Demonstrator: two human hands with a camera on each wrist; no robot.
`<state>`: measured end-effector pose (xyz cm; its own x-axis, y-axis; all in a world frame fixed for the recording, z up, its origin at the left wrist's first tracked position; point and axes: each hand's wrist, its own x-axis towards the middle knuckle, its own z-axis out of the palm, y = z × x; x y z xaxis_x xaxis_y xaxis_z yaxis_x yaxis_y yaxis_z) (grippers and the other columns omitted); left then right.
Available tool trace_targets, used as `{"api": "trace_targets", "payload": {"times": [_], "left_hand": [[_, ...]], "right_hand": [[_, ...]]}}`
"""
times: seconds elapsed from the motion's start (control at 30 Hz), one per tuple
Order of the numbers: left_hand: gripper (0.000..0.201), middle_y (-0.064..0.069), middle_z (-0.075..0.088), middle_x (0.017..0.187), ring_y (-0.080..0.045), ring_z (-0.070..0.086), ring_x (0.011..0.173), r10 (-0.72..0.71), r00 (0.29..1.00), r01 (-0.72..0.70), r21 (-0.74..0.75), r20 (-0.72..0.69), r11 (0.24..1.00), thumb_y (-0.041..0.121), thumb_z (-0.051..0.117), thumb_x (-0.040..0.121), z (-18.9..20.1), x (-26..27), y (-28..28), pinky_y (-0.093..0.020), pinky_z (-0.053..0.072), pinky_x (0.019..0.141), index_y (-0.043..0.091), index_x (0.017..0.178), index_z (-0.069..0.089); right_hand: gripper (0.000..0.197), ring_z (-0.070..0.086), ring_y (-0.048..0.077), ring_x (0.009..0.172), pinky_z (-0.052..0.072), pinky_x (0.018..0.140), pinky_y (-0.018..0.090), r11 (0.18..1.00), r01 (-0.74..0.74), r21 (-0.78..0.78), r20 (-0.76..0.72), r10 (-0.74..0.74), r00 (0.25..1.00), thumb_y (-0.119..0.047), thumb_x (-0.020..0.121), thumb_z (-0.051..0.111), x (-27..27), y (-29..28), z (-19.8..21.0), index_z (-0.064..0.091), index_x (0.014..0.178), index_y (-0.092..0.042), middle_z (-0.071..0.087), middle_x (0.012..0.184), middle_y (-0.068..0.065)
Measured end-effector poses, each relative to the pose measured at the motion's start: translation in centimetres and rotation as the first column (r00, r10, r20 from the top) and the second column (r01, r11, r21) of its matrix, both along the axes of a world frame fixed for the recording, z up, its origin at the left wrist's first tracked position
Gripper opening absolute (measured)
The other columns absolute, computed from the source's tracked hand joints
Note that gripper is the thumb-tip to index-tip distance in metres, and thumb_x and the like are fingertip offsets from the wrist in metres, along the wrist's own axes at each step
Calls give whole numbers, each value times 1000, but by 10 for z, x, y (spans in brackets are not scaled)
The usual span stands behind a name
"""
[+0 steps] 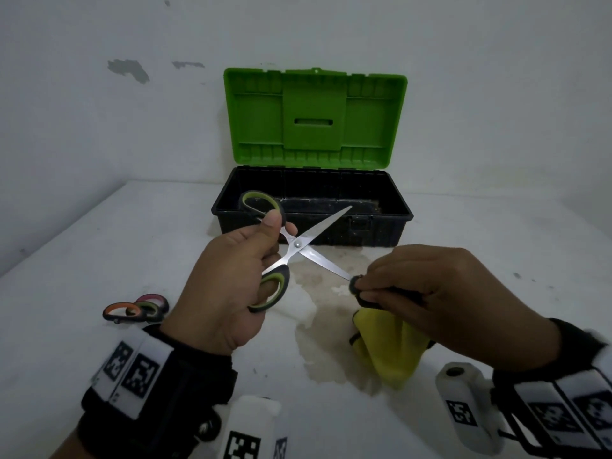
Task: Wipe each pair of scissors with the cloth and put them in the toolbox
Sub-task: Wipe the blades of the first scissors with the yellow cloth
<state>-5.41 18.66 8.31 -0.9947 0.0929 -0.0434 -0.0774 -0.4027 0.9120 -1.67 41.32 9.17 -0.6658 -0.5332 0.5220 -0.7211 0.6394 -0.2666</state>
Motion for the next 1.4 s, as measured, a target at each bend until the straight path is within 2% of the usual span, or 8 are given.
{"api": "trace_targets", "payload": {"times": [0.2, 0.43, 0.57, 0.73, 1.03, 1.23, 1.3, 1.4], "left_hand": [[26, -5, 30, 53, -9, 25, 33, 51, 999, -52, -98, -20, 994, 36, 63, 85, 1, 1, -1, -14, 23, 35, 15, 74, 75], [28, -15, 49, 83, -28, 36, 66, 52, 998, -55, -111, -32, 992, 41, 64, 81, -2, 6, 6, -31, 32, 56, 16, 76, 76], [32, -9, 32, 69, -24, 25, 56, 37, 999, -39, -87, -25, 995, 44, 63, 80, -2, 6, 3, -34, 16, 54, 15, 78, 76], [32, -1, 21, 59, -8, 18, 32, -1, 1000, 1, -5, 27, 1000, 36, 56, 92, -5, 4, 2, -15, 18, 32, 11, 81, 74], [31, -6, 26, 59, -10, 22, 39, 74, 997, -74, -58, -2, 996, 38, 59, 90, -1, 4, 1, -17, 20, 38, 16, 75, 75], [32, -10, 32, 71, -26, 25, 60, 93, 994, -99, -143, -48, 985, 46, 63, 84, 2, 14, 12, -30, 23, 51, 17, 80, 77], [34, -8, 39, 77, -26, 32, 69, 100, 994, -107, -135, -51, 985, 48, 64, 81, 2, 17, 16, -35, 27, 57, 17, 82, 78], [34, -10, 26, 63, -25, 19, 55, 103, 992, -111, -122, -70, 986, 44, 63, 84, 3, 21, 19, -27, 20, 47, 14, 84, 78]], "right_hand": [[14, 67, -8, 80, 53, 70, 11, 997, 75, -33, 90, -72, 993, -25, 83, 75, 5, 8, 22, 78, 97, -25, 72, 88, -19], [15, 66, -3, 84, 51, 75, 10, 996, 57, -67, -20, -58, 998, -20, 84, 74, -3, -26, 23, 77, 99, -20, 73, 91, -13], [14, 66, 3, 81, 52, 72, 20, 999, 24, -24, -58, -26, 998, -20, 85, 72, -5, -27, 12, 78, 97, -15, 74, 89, -6], [20, 66, -1, 82, 53, 73, 18, 1000, -3, 5, -12, 3, 1000, -30, 87, 67, 5, -10, 6, 78, 98, -18, 74, 90, -10], [23, 65, -6, 84, 52, 74, 13, 993, 118, 31, 68, -120, 990, -38, 85, 63, 18, 19, 19, 77, 99, -26, 72, 91, -18], [17, 66, -7, 84, 49, 75, 6, 978, 146, -147, -30, -152, 988, -19, 84, 73, 13, -7, 32, 76, 99, -25, 73, 90, -17], [15, 66, -4, 86, 49, 77, 9, 987, 111, -114, -62, -119, 991, -17, 86, 72, 9, -22, 29, 77, 100, -21, 73, 92, -14], [16, 65, 2, 86, 51, 78, 18, 995, 76, -68, -94, -82, 992, -20, 86, 71, 2, -36, 18, 77, 101, -18, 74, 94, -9]]}}
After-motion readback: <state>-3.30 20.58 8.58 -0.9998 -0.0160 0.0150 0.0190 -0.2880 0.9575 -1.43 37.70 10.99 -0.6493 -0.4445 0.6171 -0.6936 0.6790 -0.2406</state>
